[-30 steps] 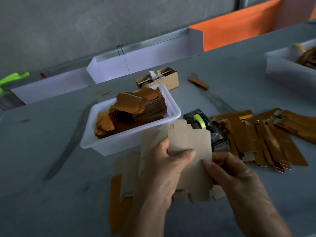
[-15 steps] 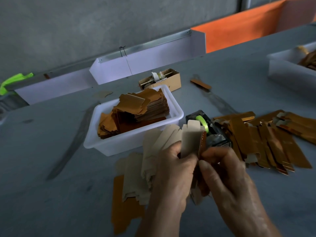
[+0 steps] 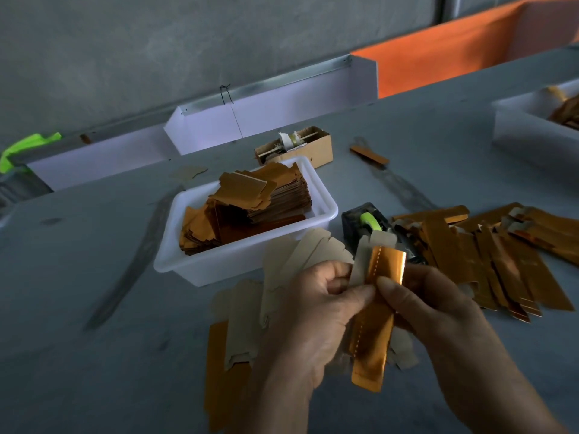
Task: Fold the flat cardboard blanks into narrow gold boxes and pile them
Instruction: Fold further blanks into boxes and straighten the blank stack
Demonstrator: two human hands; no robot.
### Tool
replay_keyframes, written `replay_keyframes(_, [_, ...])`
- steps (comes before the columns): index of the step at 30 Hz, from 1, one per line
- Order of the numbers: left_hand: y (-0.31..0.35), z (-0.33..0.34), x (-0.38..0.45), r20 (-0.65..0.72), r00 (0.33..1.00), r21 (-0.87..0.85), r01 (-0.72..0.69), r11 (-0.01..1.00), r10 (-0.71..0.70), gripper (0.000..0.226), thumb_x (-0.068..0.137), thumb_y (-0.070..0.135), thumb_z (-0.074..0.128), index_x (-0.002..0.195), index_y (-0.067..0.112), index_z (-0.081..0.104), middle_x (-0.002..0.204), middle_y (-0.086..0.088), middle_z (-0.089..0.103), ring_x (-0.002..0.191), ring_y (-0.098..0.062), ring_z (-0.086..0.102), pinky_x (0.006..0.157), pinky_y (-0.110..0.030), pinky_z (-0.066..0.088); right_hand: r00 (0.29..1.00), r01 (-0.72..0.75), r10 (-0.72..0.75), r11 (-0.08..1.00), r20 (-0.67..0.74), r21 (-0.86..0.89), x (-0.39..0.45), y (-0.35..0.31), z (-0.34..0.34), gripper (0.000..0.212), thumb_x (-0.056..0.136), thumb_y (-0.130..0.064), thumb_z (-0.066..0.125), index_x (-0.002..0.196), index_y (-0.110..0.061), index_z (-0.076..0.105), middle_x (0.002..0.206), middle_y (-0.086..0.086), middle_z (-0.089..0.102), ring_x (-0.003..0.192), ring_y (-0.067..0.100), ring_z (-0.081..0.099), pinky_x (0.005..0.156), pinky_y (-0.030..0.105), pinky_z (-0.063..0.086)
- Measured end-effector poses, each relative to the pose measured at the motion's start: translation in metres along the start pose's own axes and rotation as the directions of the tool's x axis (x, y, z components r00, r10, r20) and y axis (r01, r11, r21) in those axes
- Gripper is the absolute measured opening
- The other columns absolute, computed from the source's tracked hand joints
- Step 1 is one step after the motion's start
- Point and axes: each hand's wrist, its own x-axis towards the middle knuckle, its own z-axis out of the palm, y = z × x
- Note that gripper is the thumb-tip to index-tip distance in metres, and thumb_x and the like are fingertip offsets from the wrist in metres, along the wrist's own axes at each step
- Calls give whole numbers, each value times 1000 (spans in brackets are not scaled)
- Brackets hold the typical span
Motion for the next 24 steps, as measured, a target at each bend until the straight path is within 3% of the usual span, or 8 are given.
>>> replay_keyframes(5, [-3,4,0,-68,998,62,-13,998,17,10,88,22,65,89,31,67,87,9,72,81,1,66,70,-14,51,986,-150,132,968,100,200,5,-4,-3,15,67,-24,63,74,-13,70,70,5,67,63,15,66,63,30,51])
replay_keyframes(8, [-5,2,-1,-173,984,166,1,986,29,10,86,33,67,90,41,63,85,18,68,80,7,62,67,-11,46,982,-183,166,958,95,219,7,-2,-5,25,68,-24,62,85,-7,67,72,8,68,64,18,67,66,35,50])
replay_keyframes(11, [-6,4,-2,-232,971,220,-2,976,55,6,84,35,69,88,36,63,80,17,68,77,14,59,54,-5,44,984,-173,159,958,76,228,7,-2,-3,21,66,-24,63,81,-10,69,76,11,70,66,21,68,67,37,51])
replay_keyframes(15, [-6,14,-2,-330,922,389,-65,919,204,13,90,31,63,102,36,63,90,17,63,79,3,61,57,-6,46,990,-139,132,964,48,225,7,-2,1,30,64,-23,63,90,-11,69,83,15,72,74,23,71,66,32,53])
replay_keyframes(16, [-4,19,-4,-334,905,487,-74,870,264,18,91,31,61,108,37,63,93,19,59,81,3,58,60,-7,44,992,-128,120,966,48,225,7,-3,3,28,65,-25,62,89,-13,70,83,14,72,74,22,71,64,31,54])
replay_keyframes(18, [-3,27,-7,-265,867,744,-96,661,423,23,82,25,66,104,33,68,89,16,57,79,-2,57,60,-9,41,994,-106,98,968,48,228,6,-6,5,24,68,-29,60,83,-16,73,79,11,73,70,19,71,60,27,53])
replay_keyframes(21, [-5,43,-11,-137,828,907,-116,404,544,30,63,14,65,90,16,77,73,1,61,66,-15,61,48,-22,46,995,-99,92,974,40,206,8,-9,7,24,68,-32,59,79,-18,74,76,7,72,68,15,70,60,27,51])
replay_keyframes(24, [-11,51,-10,-74,849,947,-104,304,522,38,67,11,54,98,5,75,75,-5,63,69,-20,63,56,-25,53,991,-128,119,971,54,200,9,-8,5,22,77,-30,58,83,-16,73,79,8,72,71,18,71,62,29,50])
